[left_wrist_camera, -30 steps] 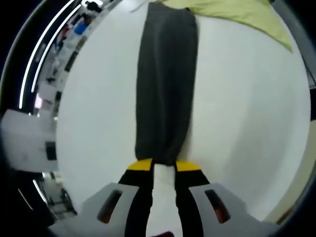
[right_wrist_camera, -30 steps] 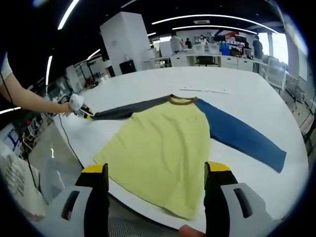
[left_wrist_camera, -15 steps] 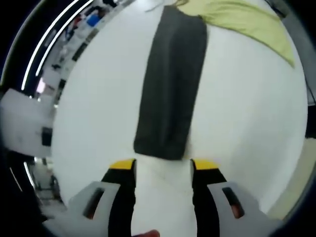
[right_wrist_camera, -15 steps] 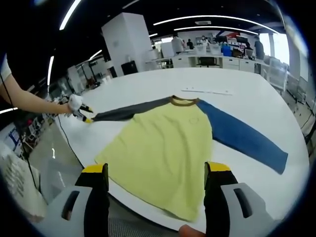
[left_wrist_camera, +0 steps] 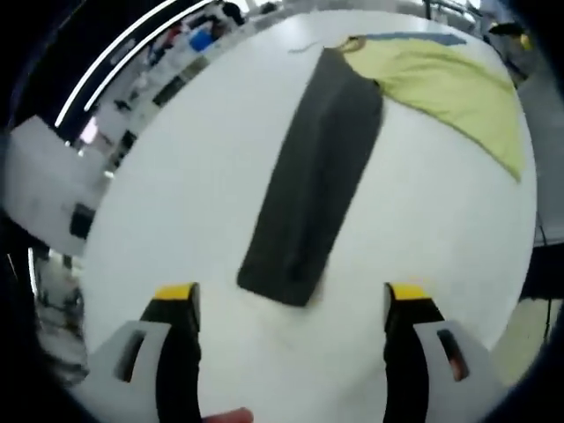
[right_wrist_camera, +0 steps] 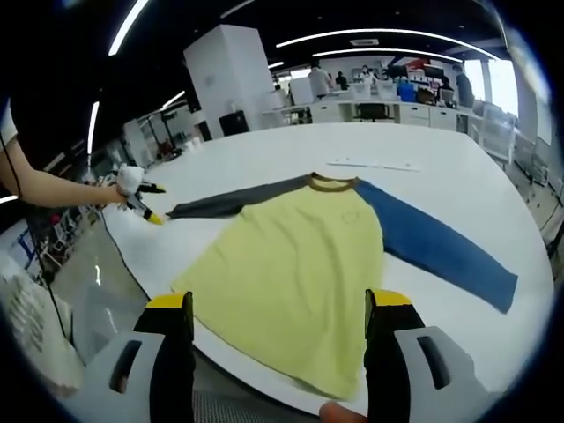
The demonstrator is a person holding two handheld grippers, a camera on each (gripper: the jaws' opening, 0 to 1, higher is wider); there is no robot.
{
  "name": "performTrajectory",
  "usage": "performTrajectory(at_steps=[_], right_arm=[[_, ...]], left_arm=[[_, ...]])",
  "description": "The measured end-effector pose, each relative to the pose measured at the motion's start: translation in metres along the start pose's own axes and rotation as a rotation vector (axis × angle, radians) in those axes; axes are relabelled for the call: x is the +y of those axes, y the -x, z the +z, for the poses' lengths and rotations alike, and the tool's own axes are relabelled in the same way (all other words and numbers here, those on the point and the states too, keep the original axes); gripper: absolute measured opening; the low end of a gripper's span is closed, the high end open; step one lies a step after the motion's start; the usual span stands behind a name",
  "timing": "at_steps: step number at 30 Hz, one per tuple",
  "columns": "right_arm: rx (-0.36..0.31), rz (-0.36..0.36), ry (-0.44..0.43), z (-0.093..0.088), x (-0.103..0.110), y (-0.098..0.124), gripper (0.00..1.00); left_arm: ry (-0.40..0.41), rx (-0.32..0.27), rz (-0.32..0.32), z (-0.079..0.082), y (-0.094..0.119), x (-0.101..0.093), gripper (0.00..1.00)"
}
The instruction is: Fold the garment on the visible template until the final outline fits inside the template.
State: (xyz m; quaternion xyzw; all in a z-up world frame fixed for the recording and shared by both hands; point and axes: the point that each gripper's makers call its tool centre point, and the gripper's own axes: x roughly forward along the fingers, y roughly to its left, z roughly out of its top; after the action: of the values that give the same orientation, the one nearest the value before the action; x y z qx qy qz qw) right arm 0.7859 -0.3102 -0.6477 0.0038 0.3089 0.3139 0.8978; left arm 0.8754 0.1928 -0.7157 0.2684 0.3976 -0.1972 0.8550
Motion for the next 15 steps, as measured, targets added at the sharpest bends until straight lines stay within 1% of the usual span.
performTrajectory(at_steps=[1,2,4,8,9,12,13,15], right_arm=[[-0.002,0.0,-0.001,0.0,0.0,0.0,0.79],[-0.003,0.001,0.0,0.001,0.0,0.0,0.79],[-0.004,0.001,0.001,0.001,-0.001,0.0,0.79],[-0.007,-0.005,-0.001,0.001,-0.004,0.001,0.79],[-0.007,-0.006,-0.001,0.001,-0.005,0.002,0.79],[-0.007,-0.009,0.002,0.002,-0.007,0.003,0.79],[-0.008,-0.009,0.002,0.002,-0.008,0.003,0.8],[-0.014,-0.012,0.003,0.004,-0.009,0.003,0.79]], left_arm=[[0.029,-0.021,-0.002,0.005,0.002,-0.001,0.87],[0.08,-0.049,-0.008,0.011,0.005,-0.004,0.9],[0.137,-0.086,-0.025,0.02,0.008,-0.008,0.96],[0.13,-0.131,-0.009,0.036,0.017,-0.011,0.97],[0.151,-0.166,-0.009,0.045,0.02,-0.013,0.98],[0.229,-0.242,-0.017,0.064,0.029,-0.021,0.99],[0.244,-0.253,-0.02,0.067,0.032,-0.024,0.99],[0.233,-0.251,-0.017,0.07,0.036,-0.03,0.99]])
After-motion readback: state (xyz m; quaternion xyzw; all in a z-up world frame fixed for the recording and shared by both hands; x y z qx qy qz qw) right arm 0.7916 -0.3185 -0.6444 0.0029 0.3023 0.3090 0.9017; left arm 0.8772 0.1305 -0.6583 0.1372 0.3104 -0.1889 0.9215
